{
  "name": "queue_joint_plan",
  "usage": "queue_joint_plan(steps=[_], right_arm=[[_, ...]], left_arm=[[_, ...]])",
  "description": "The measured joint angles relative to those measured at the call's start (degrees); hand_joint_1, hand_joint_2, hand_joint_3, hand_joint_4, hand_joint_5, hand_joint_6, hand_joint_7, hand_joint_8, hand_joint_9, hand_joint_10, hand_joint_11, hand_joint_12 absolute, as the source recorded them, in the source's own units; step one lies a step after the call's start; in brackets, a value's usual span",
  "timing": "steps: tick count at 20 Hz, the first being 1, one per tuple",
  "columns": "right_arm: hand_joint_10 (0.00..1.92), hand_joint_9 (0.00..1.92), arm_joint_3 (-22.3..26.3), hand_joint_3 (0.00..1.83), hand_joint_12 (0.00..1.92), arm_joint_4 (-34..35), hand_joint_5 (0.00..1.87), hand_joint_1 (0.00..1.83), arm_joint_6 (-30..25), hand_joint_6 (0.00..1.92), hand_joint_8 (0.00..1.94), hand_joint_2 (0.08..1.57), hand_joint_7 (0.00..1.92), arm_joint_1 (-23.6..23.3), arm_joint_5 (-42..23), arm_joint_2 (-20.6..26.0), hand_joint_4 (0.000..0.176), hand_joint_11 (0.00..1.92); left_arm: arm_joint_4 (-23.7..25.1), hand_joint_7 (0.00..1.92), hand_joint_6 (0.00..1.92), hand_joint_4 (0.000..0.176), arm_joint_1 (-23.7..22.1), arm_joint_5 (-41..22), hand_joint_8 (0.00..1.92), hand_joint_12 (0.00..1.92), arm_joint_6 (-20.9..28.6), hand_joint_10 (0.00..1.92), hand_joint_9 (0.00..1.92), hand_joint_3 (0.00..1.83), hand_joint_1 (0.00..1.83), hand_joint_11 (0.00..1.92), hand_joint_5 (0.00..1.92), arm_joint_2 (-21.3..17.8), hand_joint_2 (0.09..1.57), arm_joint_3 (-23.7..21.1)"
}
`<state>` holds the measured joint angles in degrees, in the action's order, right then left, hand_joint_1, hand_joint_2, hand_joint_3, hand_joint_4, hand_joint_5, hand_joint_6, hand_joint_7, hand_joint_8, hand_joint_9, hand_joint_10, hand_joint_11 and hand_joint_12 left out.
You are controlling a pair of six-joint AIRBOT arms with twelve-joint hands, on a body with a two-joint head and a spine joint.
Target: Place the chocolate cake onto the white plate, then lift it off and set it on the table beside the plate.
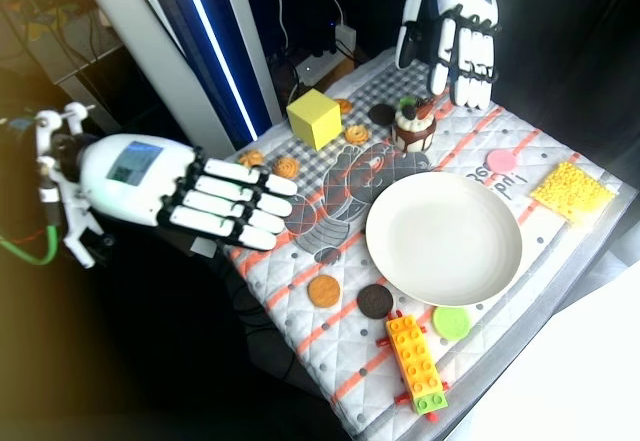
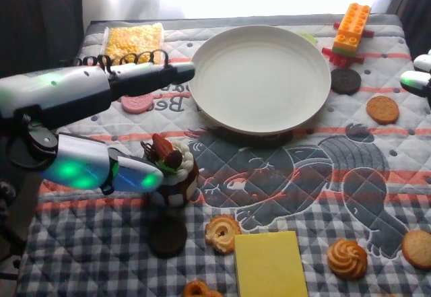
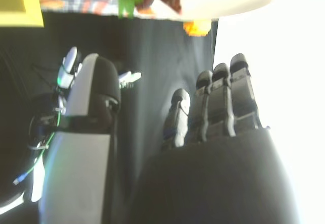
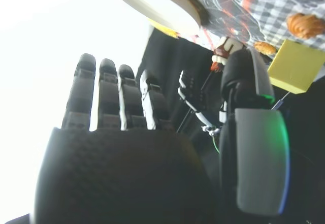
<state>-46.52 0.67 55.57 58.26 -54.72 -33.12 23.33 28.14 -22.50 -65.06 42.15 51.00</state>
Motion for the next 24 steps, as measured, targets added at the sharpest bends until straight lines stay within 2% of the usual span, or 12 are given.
queue_joint_plan(steps=[1, 6, 9, 12, 15, 16, 17, 19, 21, 22, 23, 24], right_arm=[[0.0, 0.0, 0.0, 0.01, 0.57, 0.0, 0.0, 0.46, 0.0, 0.0, 0.0, 1.28, 0.0, 0.0, 0.3, 0.0, 0.0, 0.0], [0.0, 0.0, -0.6, 0.0, 0.2, 0.1, 0.0, 0.54, 0.0, 0.0, 0.0, 1.28, 0.0, -0.2, 1.0, -1.3, 0.0, 0.0], [0.0, 0.0, -0.7, 0.0, 0.33, 0.2, 0.0, 0.49, 0.0, 0.0, 0.0, 1.29, 0.0, -0.2, 1.4, -1.9, 0.0, 0.0], [0.0, 0.0, -0.9, 0.01, 0.34, 0.2, 0.0, 0.44, 0.0, 0.0, 0.0, 1.3, 0.0, -0.2, 1.7, -2.4, 0.0, 0.0], [0.0, 0.0, -0.9, 0.01, 0.41, 0.3, 0.0, 0.43, 0.0, 0.0, 0.0, 1.32, 0.0, -0.2, 1.9, -2.4, 0.0, 0.0], [0.0, 0.0, -0.9, 0.01, 0.4, 0.3, 0.0, 0.41, 0.0, 0.0, 0.0, 1.32, 0.0, -0.2, 1.8, -2.4, 0.0, 0.0], [0.0, 0.0, -0.9, 0.01, 0.4, 0.4, 0.0, 0.4, 0.0, 0.0, 0.0, 1.33, 0.0, -0.2, 1.8, -2.5, 0.0, 0.0], [0.0, 0.0, -1.0, 0.0, 0.24, 0.4, 0.0, 0.43, 0.0, 0.0, 0.0, 1.33, 0.0, -0.2, 2.0, -2.7, 0.0, 0.0], [0.0, 0.0, -1.0, 0.0, 0.09, 0.4, 0.0, 0.43, 0.0, 0.0, 0.0, 1.33, 0.0, -0.2, 1.9, -2.7, 0.0, 0.0], [0.0, 0.0, -1.0, 0.0, 0.16, 0.5, 0.0, 0.41, 0.0, 0.0, 0.0, 1.34, 0.0, -0.2, 1.9, -2.7, 0.0, 0.0], [0.0, 0.0, -1.0, 0.0, 0.13, 0.4, 0.0, 0.4, 0.0, 0.0, 0.0, 1.35, 0.0, -0.2, 1.9, -2.7, 0.0, 0.0], [0.0, 0.0, -1.0, 0.0, 0.12, 0.4, 0.0, 0.4, 0.0, 0.0, 0.0, 1.35, 0.0, -0.2, 1.9, -2.7, 0.0, 0.0]], left_arm=[[0.5, 0.0, 0.0, 0.159, -0.1, 0.9, 0.0, 0.16, 0.0, 0.0, 0.0, 0.0, 0.64, 0.0, 0.0, 0.6, 1.09, 0.0], [2.3, 0.0, 0.0, 0.127, -0.1, 4.8, 0.0, 0.17, 0.1, 0.0, 0.0, 0.0, 0.77, 0.0, 0.0, 4.0, 1.07, 2.1], [2.3, 0.08, 0.01, 0.099, 0.0, 8.2, 0.01, 0.85, 0.1, 0.02, 0.08, 0.0, 0.87, 0.0, 0.09, 6.0, 1.08, 3.7], [2.4, 0.16, 0.02, 0.113, 0.5, 9.7, 0.02, 1.42, 0.2, 0.07, 0.19, 0.0, 0.99, 0.0, 0.17, 7.8, 1.07, 4.7], [2.6, 0.28, 0.03, 0.07, 1.1, 10.9, 0.05, 1.68, 0.2, 0.95, 0.0, 0.01, 1.07, 0.0, 0.32, 9.8, 1.1, 5.7], [2.5, 0.16, 0.09, 0.053, 1.1, 10.8, 0.44, 1.79, 0.2, 1.19, 0.0, 0.0, 1.02, 0.0, 0.33, 10.0, 1.15, 6.0], [2.6, 0.11, 0.43, 0.004, 1.2, 10.9, 1.05, 1.9, 0.2, 1.57, 0.04, 0.0, 1.11, 0.08, 0.35, 10.3, 1.13, 6.1], [2.5, 0.07, 1.12, 0.0, 1.4, 10.2, 1.66, 1.92, 0.4, 1.89, 0.18, 0.0, 1.17, 0.34, 0.28, 10.3, 1.13, 6.1], [2.2, 0.12, 1.2, 0.0, 1.4, 10.2, 1.69, 1.92, 0.3, 1.89, 0.22, 0.0, 1.24, 0.38, 0.31, 10.3, 1.15, 6.1], [2.2, 0.16, 1.46, 0.0, 1.4, 10.1, 1.68, 1.92, 0.3, 1.89, 0.23, 0.01, 1.09, 0.38, 0.55, 10.1, 1.27, 6.1], [1.9, 0.42, 1.45, 0.0, 1.4, 9.8, 1.84, 1.92, 0.2, 1.91, 0.25, 0.01, 1.1, 0.42, 0.58, 9.6, 1.34, 5.6], [1.9, 0.24, 1.49, 0.0, 1.4, 8.9, 1.79, 1.92, 0.2, 1.92, 0.28, 0.0, 1.07, 0.45, 0.62, 8.7, 1.31, 5.2]])
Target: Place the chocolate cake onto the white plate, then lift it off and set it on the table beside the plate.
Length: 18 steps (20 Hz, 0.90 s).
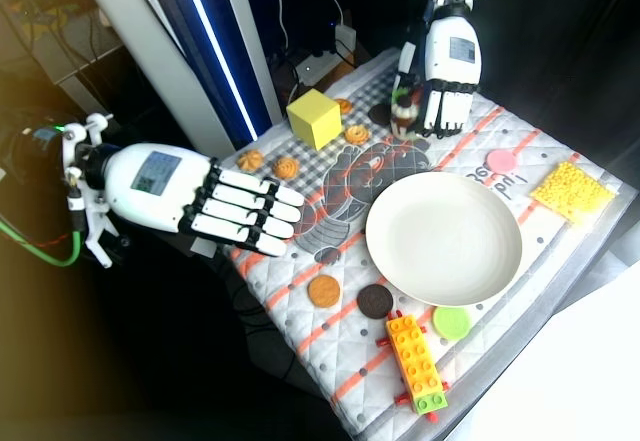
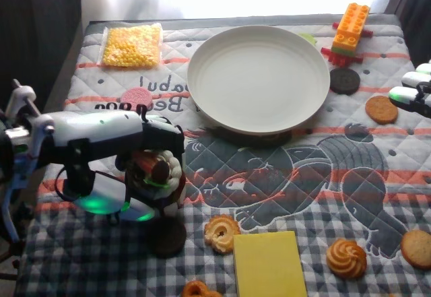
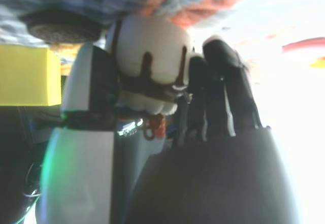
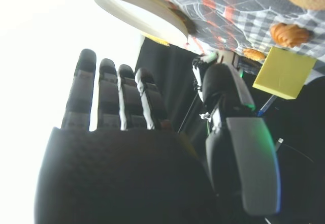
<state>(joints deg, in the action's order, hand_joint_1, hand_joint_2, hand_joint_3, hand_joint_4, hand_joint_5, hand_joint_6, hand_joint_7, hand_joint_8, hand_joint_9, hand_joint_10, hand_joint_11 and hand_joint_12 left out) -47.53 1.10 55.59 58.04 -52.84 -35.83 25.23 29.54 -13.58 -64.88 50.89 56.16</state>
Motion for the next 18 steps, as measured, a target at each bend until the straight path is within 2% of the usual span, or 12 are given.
queue_joint_plan(steps=[1, 2, 5, 6, 7, 8, 9, 10, 12, 14, 16, 18], right_arm=[[0.0, 0.0, 0.0, 0.0, 0.2, 0.2, 0.0, 0.4, 0.0, 0.0, 0.0, 1.35, 0.0, 0.0, 0.1, 0.0, 0.0, 0.0], [0.0, 0.0, 0.0, 0.0, 0.22, 0.4, 0.0, 0.41, 0.0, 0.0, 0.0, 1.35, 0.0, 0.0, 0.0, 0.0, 0.0, 0.0], [0.0, 0.0, 0.0, 0.0, 0.16, 0.4, 0.0, 0.45, 0.0, 0.0, 0.0, 1.35, 0.0, 0.0, 0.0, -0.1, 0.0, 0.0], [0.0, 0.0, -0.1, 0.0, 0.15, 0.4, 0.0, 0.44, 0.0, 0.0, 0.0, 1.35, 0.0, 0.0, 0.0, -0.1, 0.0, 0.0], [0.0, 0.0, -0.1, 0.0, 0.21, 0.4, 0.0, 0.41, 0.0, 0.0, 0.0, 1.34, 0.0, 0.0, 0.0, -0.1, 0.0, 0.0], [0.0, 0.0, -0.1, 0.0, 0.23, 0.6, 0.0, 0.4, 0.0, 0.0, 0.0, 1.34, 0.0, 0.0, 0.0, -0.1, 0.0, 0.0], [0.0, 0.0, -0.1, 0.0, 0.28, 0.7, 0.0, 0.42, 0.0, 0.0, 0.0, 1.34, 0.0, 0.0, 0.0, -0.1, 0.0, 0.0], [0.0, 0.0, -0.2, 0.0, 0.36, 0.6, 0.0, 0.43, 0.0, 0.0, 0.0, 1.34, 0.0, 0.0, 0.1, -0.1, 0.0, 0.0], [0.0, 0.0, -0.3, 0.0, 0.5, 0.9, 0.0, 0.47, 0.0, 0.0, 0.0, 1.32, 0.0, 0.0, 0.0, -0.4, 0.0, 0.0], [0.0, 0.0, -0.3, 0.0, 0.54, 1.0, 0.0, 0.46, 0.0, 0.0, 0.0, 1.32, 0.0, 0.0, 0.0, -0.8, 0.0, 0.0], [0.0, 0.0, -0.3, 0.0, 0.66, 0.8, 0.0, 0.44, 0.0, 0.0, 0.0, 1.3, 0.0, 0.0, 0.0, -0.9, 0.0, 0.0], [0.0, 0.0, -0.7, 0.0, 0.8, 1.4, 0.0, 0.33, 0.0, 0.0, 0.0, 1.29, 0.0, 0.0, 0.2, -1.0, 0.0, 0.0]], left_arm=[[0.0, 0.13, 1.63, 0.0, -0.2, -0.6, 1.82, 1.92, 0.0, 1.92, 0.22, 0.0, 1.01, 0.41, 0.54, -0.5, 1.36, -0.4], [0.0, 0.37, 1.72, 0.0, -0.7, -1.0, 1.9, 1.92, 0.0, 1.92, 0.22, 0.01, 0.99, 0.42, 0.45, -0.9, 1.43, -0.5], [0.2, 0.41, 1.91, 0.019, -3.0, -2.7, 1.92, 1.92, 0.0, 1.92, 0.17, 0.01, 0.91, 0.34, 0.31, -1.2, 1.5, -0.4], [0.3, 0.4, 1.89, 0.025, -4.5, -2.8, 1.92, 1.92, 0.0, 1.92, 0.17, 0.0, 0.91, 0.33, 0.32, -0.7, 1.49, 0.2], [0.2, 0.1, 1.73, 0.01, -6.2, -2.7, 1.84, 1.92, 0.0, 1.92, 0.18, 0.0, 1.06, 0.37, 0.1, 0.3, 1.33, 1.5], [0.1, 0.03, 1.72, 0.001, -8.0, -2.2, 1.79, 1.92, 0.0, 1.92, 0.16, 0.0, 1.11, 0.34, 0.04, 1.3, 1.28, 2.8], [-0.2, 0.0, 1.76, 0.0, -10.0, -1.3, 1.73, 1.92, 0.0, 1.91, 0.16, 0.0, 0.96, 0.32, 0.36, 3.0, 1.39, 4.8], [-0.6, 0.02, 1.59, 0.0, -11.0, -0.7, 1.66, 1.92, 0.0, 1.87, 0.22, 0.0, 1.11, 0.37, 0.15, 4.5, 1.29, 6.2], [-1.2, 0.03, 1.53, 0.0, -13.1, 2.1, 1.7, 1.92, 0.0, 1.92, 0.13, 0.0, 1.21, 0.25, 0.07, 8.4, 1.2, 9.5], [-2.3, 0.05, 1.6, 0.0, -14.5, 4.2, 1.58, 1.92, 0.0, 1.79, 0.12, 0.0, 1.33, 0.15, 0.09, 11.8, 1.14, 12.4], [-3.6, 0.06, 1.4, 0.0, -15.4, 5.2, 1.79, 1.92, 0.0, 1.92, 0.24, 0.0, 1.35, 0.36, 0.24, 14.1, 1.1, 14.2], [-5.8, 0.13, 1.46, 0.0, -16.0, 6.8, 1.44, 1.87, -0.5, 1.63, 0.21, 0.01, 1.24, 0.25, 0.22, 18.6, 1.16, 18.8]])
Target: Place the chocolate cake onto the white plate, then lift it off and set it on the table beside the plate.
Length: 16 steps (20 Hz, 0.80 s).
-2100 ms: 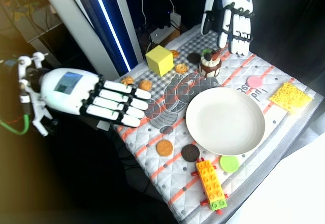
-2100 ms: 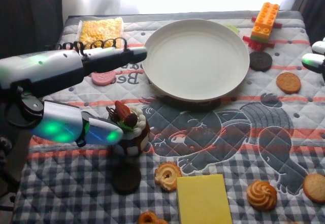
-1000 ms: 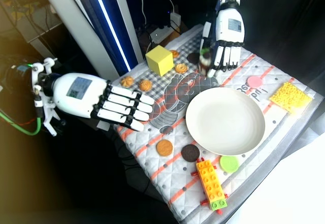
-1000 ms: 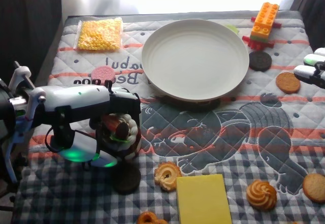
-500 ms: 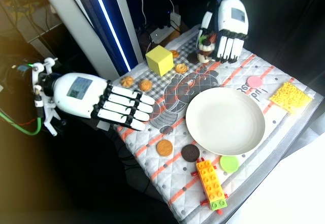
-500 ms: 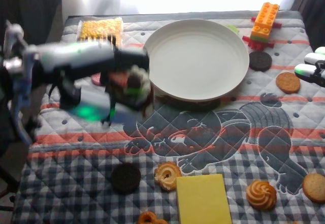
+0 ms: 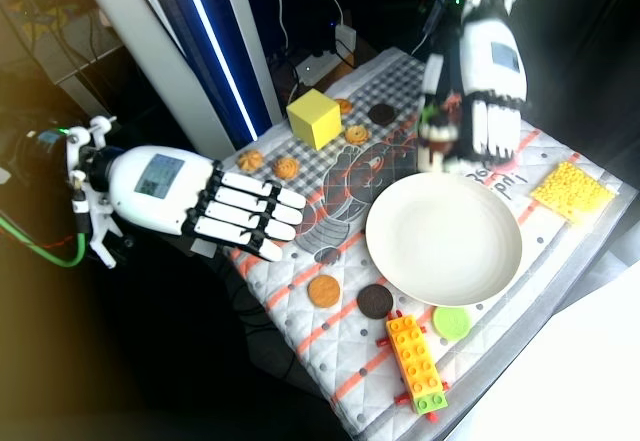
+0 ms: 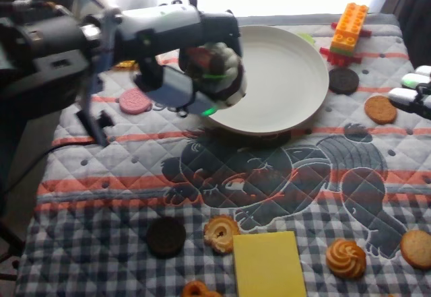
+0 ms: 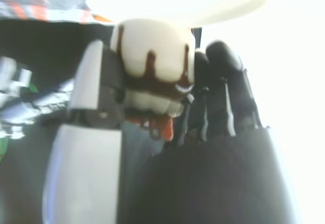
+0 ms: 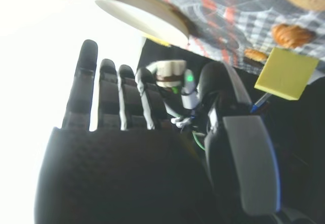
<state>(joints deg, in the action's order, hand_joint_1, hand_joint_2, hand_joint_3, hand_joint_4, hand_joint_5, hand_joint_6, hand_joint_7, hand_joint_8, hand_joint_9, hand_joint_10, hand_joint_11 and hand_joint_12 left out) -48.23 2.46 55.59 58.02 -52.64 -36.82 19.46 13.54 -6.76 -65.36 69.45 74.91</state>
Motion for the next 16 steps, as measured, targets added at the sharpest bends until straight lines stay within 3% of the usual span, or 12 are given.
queue_joint_plan(steps=[2, 4, 6, 7, 8, 9, 11, 12, 13, 14, 15, 16], right_arm=[[0.0, 0.0, 0.0, 0.0, 0.83, -0.1, 0.0, 0.31, 0.0, 0.0, 0.0, 1.29, 0.0, 0.0, -0.2, -0.2, 0.0, 0.0], [0.0, 0.0, -0.1, 0.0, 0.77, -0.2, 0.0, 0.3, 0.0, 0.0, 0.0, 1.3, 0.0, -0.2, -0.2, -0.7, 0.0, 0.0], [0.0, 0.0, -0.2, 0.0, 0.6, -0.3, 0.0, 0.29, 0.0, 0.0, 0.0, 1.29, 0.0, -0.2, -0.1, -0.8, 0.0, 0.0], [0.0, 0.0, -0.3, 0.0, 0.6, -0.3, 0.0, 0.29, 0.0, 0.0, 0.0, 1.29, 0.0, -0.2, -0.2, -0.8, 0.0, 0.0], [0.0, 0.0, -0.3, 0.0, 0.6, -0.3, 0.0, 0.29, 0.0, 0.0, 0.0, 1.29, 0.0, -0.2, -0.2, -0.8, 0.0, 0.0], [0.0, 0.0, -0.3, 0.0, 0.6, -0.3, 0.0, 0.3, 0.0, 0.0, 0.0, 1.29, 0.0, -0.2, -0.1, -0.8, 0.0, 0.0], [0.0, 0.0, -0.4, 0.0, 0.63, -0.2, 0.0, 0.31, 0.0, 0.0, 0.0, 1.3, 0.0, -0.2, -0.1, -0.8, 0.0, 0.0], [0.0, 0.0, -0.4, 0.0, 0.63, -0.2, 0.0, 0.34, 0.0, 0.0, 0.0, 1.3, 0.0, -0.2, -0.2, -0.8, 0.0, 0.0], [0.0, 0.0, -0.4, 0.0, 0.63, -0.2, 0.0, 0.37, 0.0, 0.0, 0.0, 1.31, 0.0, -0.2, -0.2, -0.8, 0.0, 0.0], [0.0, 0.0, -0.4, 0.0, 0.63, -0.2, 0.0, 0.4, 0.0, 0.0, 0.0, 1.3, 0.0, -0.2, -0.2, -0.8, 0.0, 0.0], [0.0, 0.0, -0.4, 0.0, 0.63, -0.2, 0.0, 0.36, -0.1, 0.0, 0.0, 1.29, 0.0, -0.2, -0.2, -0.8, 0.0, 0.0], [0.0, 0.0, -0.4, 0.0, 0.63, -0.2, 0.0, 0.38, -0.1, 0.0, 0.0, 1.29, 0.0, -0.2, -0.2, -0.8, 0.0, 0.0]], left_arm=[[-1.4, 0.14, 1.47, 0.0, -0.3, 1.6, 1.42, 1.88, 0.0, 1.6, 0.19, 0.0, 1.19, 0.2, 0.22, 2.3, 1.16, 2.4], [-2.0, 0.24, 1.23, 0.0, -0.5, 2.5, 1.22, 1.81, 0.0, 1.41, 0.22, 0.0, 1.19, 0.14, 0.3, 4.5, 1.1, 4.2], [-2.9, 0.27, 0.95, 0.0, -0.5, 3.8, 0.86, 1.69, -0.3, 1.12, 0.18, 0.0, 1.14, 0.01, 0.31, 7.4, 1.1, 6.5], [-3.3, 0.25, 0.74, 0.0, -0.5, 4.7, 0.46, 1.43, -0.4, 0.77, 0.11, 0.0, 1.12, 0.0, 0.24, 8.8, 1.13, 7.6], [-3.5, 0.29, 0.56, 0.014, -0.5, 5.4, 0.21, 1.29, -0.6, 0.54, 0.14, 0.0, 1.13, 0.0, 0.25, 9.8, 1.12, 8.3], [-4.7, 0.2, 0.4, 0.045, -0.5, 5.7, 0.08, 1.23, -2.1, 0.45, 0.04, 0.0, 1.09, 0.0, 0.15, 10.5, 1.1, 8.7], [-15.2, 0.05, 0.14, 0.068, -0.4, 6.4, 0.0, 0.98, -14.5, 0.15, 0.0, 0.0, 0.99, 0.0, 0.04, 11.1, 1.07, 8.6], [-17.6, 0.01, 0.03, 0.119, -0.4, 6.5, 0.0, 0.37, -16.9, 0.03, 0.0, 0.0, 0.94, 0.0, 0.01, 11.1, 1.05, 8.6], [-19.4, 0.0, 0.0, 0.134, -0.4, 6.8, 0.0, 0.07, -18.9, 0.0, 0.0, 0.0, 0.91, 0.0, 0.0, 11.1, 1.04, 8.6], [-19.9, 0.0, 0.0, 0.146, -0.3, 6.9, 0.0, 0.01, -19.1, 0.0, 0.0, 0.0, 0.85, 0.0, 0.0, 11.0, 1.03, 8.5], [-20.0, 0.0, 0.0, 0.17, -0.2, 7.0, 0.0, 0.0, -19.3, 0.0, 0.0, 0.0, 0.78, 0.0, 0.0, 10.6, 1.01, 8.1], [-20.6, 0.0, 0.0, 0.175, -0.1, 6.8, 0.0, 0.0, -19.3, 0.0, 0.0, 0.0, 0.78, 0.0, 0.0, 9.4, 1.01, 7.0]])
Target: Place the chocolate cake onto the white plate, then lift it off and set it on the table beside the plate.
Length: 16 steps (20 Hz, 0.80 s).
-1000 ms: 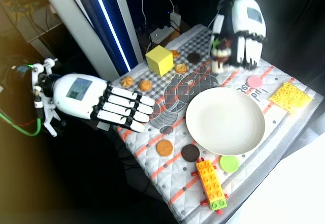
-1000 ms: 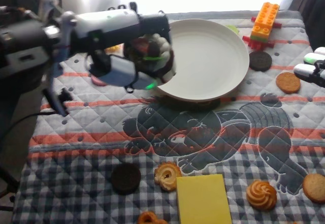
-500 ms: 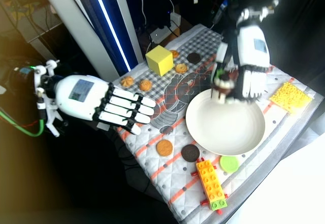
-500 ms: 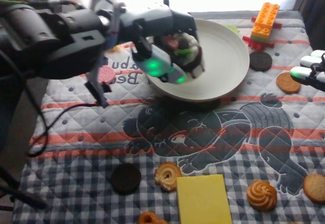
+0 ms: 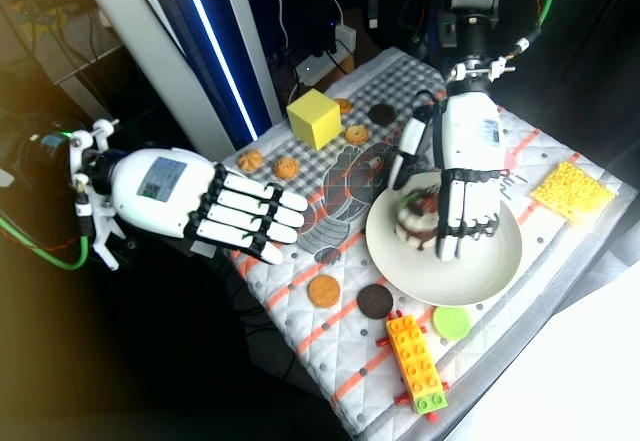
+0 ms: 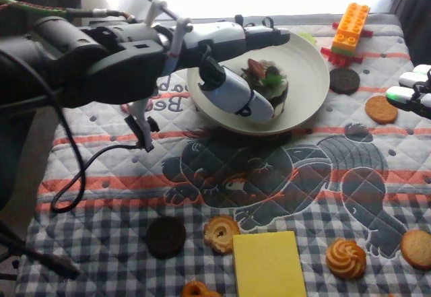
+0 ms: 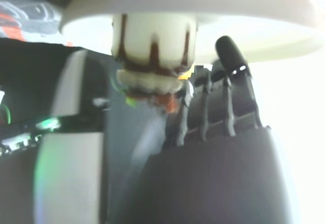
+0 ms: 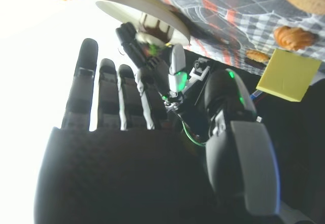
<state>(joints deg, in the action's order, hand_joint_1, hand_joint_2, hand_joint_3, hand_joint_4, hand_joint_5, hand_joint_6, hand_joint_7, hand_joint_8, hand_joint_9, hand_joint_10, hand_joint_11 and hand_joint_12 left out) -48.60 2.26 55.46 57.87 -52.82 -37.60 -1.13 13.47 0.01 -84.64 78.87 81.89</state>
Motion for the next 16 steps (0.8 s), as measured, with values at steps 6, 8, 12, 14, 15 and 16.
queue_joint_plan(steps=[6, 8, 12, 14, 15, 16], right_arm=[[0.02, 0.05, 0.0, 0.0, 1.03, -0.3, 0.0, 0.63, -0.8, 0.0, 0.0, 1.2, 0.0, -0.2, 0.0, 0.0, 0.049, 0.0], [0.01, 0.04, 0.0, 0.0, 0.89, -0.3, 0.0, 0.7, -1.2, 0.0, 0.0, 1.22, 0.0, -0.5, -0.3, 0.0, 0.053, 0.0], [0.05, 0.1, -0.9, 0.0, 0.99, -0.5, 0.0, 0.66, -2.4, 0.0, 0.0, 1.21, 0.0, -1.0, -0.5, -0.3, 0.002, 0.0], [0.09, 0.13, -1.9, 0.0, 1.18, -0.2, 0.0, 0.67, -3.1, 0.0, 0.01, 1.21, 0.04, -2.8, -0.4, -0.8, 0.02, 0.0], [0.09, 0.12, -2.4, 0.0, 1.11, -0.4, 0.0, 0.67, -3.1, 0.0, 0.01, 1.22, 0.06, -3.6, -0.5, -1.1, 0.027, 0.0], [0.1, 0.1, -3.0, 0.0, 1.16, -0.7, 0.01, 0.7, -3.2, 0.0, 0.02, 1.23, 0.11, -5.3, -0.5, -2.0, 0.035, 0.0]], left_arm=[[2.2, 0.0, 0.0, 0.176, 1.1, -9.2, 0.0, 0.0, -0.1, 0.0, 0.0, 0.01, 0.73, 0.0, 0.0, -11.8, 1.07, -10.8], [3.7, 0.0, 0.0, 0.176, 2.0, -11.8, 0.0, 0.0, 0.0, 0.0, 0.0, 0.02, 0.65, 0.0, 0.0, -13.9, 1.08, -13.2], [10.8, 0.0, 0.0, 0.117, 6.3, -18.9, 0.0, 0.0, 12.1, 0.0, 0.0, 0.05, 1.07, 0.0, 0.0, -19.5, 1.2, -17.0], [16.4, 0.0, 0.03, 0.12, 9.8, -24.4, 0.0, 0.34, 26.0, 0.01, 0.05, 0.0, 1.22, 0.01, 0.02, -23.2, 1.23, -16.9], [17.2, 0.0, 0.04, 0.115, 10.9, -25.7, 0.0, 0.5, 28.2, 0.01, 0.07, 0.0, 1.27, 0.0, 0.06, -23.9, 1.23, -16.9], [17.5, 0.02, 0.03, 0.097, 12.6, -27.7, 0.0, 0.62, 29.7, 0.02, 0.1, 0.0, 1.2, 0.0, 0.09, -25.1, 1.23, -17.8]])
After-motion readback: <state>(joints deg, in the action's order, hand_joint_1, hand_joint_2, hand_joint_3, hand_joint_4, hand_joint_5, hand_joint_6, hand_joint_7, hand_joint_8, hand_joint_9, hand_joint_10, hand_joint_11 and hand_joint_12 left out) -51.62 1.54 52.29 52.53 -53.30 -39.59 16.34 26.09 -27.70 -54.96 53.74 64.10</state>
